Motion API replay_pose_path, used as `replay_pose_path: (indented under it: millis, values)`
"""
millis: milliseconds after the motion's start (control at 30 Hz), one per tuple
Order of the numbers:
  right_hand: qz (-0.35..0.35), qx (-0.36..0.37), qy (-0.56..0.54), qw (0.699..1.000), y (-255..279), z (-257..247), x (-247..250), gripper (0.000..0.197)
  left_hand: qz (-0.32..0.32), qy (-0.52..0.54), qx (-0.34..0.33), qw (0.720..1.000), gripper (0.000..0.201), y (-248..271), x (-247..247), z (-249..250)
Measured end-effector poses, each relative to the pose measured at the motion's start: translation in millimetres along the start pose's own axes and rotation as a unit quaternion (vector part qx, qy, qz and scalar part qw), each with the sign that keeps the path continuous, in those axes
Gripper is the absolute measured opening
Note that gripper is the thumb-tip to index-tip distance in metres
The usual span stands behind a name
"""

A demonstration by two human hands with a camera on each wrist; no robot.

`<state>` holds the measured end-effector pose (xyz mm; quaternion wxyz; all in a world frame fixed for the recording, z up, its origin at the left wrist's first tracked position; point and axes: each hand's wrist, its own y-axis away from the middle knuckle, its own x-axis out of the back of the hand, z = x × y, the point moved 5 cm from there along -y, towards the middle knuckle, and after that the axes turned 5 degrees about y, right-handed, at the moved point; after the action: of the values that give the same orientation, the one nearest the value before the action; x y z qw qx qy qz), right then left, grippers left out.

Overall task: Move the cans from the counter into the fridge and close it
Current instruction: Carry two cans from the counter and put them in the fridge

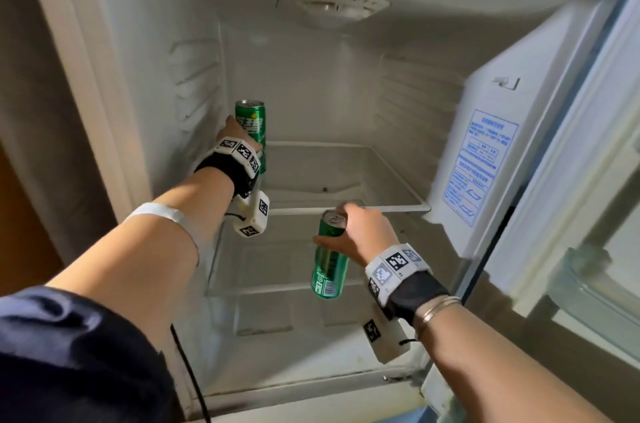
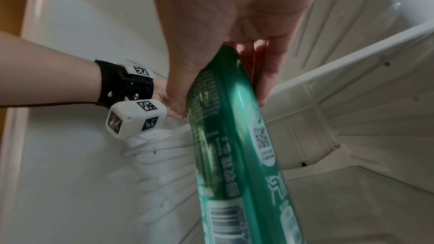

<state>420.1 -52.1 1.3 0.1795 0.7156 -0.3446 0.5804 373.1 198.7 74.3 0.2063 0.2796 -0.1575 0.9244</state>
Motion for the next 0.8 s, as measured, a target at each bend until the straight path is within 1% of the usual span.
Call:
replay_pose_path:
  millis: [100, 133, 200, 267, 367, 433, 500, 600, 667, 800]
  values:
    - [0.025, 0.017, -0.007, 1.000, 5, -9, 27, 0.059, -0.014, -0.013, -0.019, 1.000, 0.071, 21, 5, 1]
    - [0.037, 0.023, -0.005, 0.999, 7, -13, 39, 0.059, -0.018, -0.009, -0.036, 0.999, 0.068, 29, 6, 1]
    - [0.065, 0.031, -0.002, 0.997, 7, -20, 63, 0.063, -0.025, -0.012, -0.072, 0.997, 0.055, 47, 11, 1]
    - [0.089, 0.035, -0.003, 0.995, 1, -28, 84, 0.067, -0.040, -0.030, -0.097, 0.994, 0.045, 67, 18, 2]
    - [0.122, 0.028, -0.004, 0.992, -19, -37, 107, 0.065, -0.048, -0.065, -0.115, 0.990, 0.040, 94, 28, 0]
    - [0.133, 0.025, -0.006, 0.991, -35, -43, 115, 0.063, -0.043, -0.063, -0.114, 0.991, 0.038, 111, 34, -3]
    - [0.133, 0.027, 0.003, 0.991, -53, -50, 119, 0.059, -0.045, -0.047, -0.110, 0.992, 0.036, 124, 38, -10]
    - [0.107, 0.019, 0.041, 0.993, -81, -60, 119, 0.063, -0.072, -0.024, -0.106, 0.991, 0.030, 138, 41, -21]
    - [0.093, 0.021, 0.035, 0.995, -99, -66, 117, 0.062, -0.079, -0.012, -0.102, 0.992, 0.028, 145, 40, -31]
    - [0.086, 0.039, 0.008, 0.996, -132, -76, 106, 0.061, -0.075, -0.025, -0.107, 0.991, 0.028, 149, 34, -47]
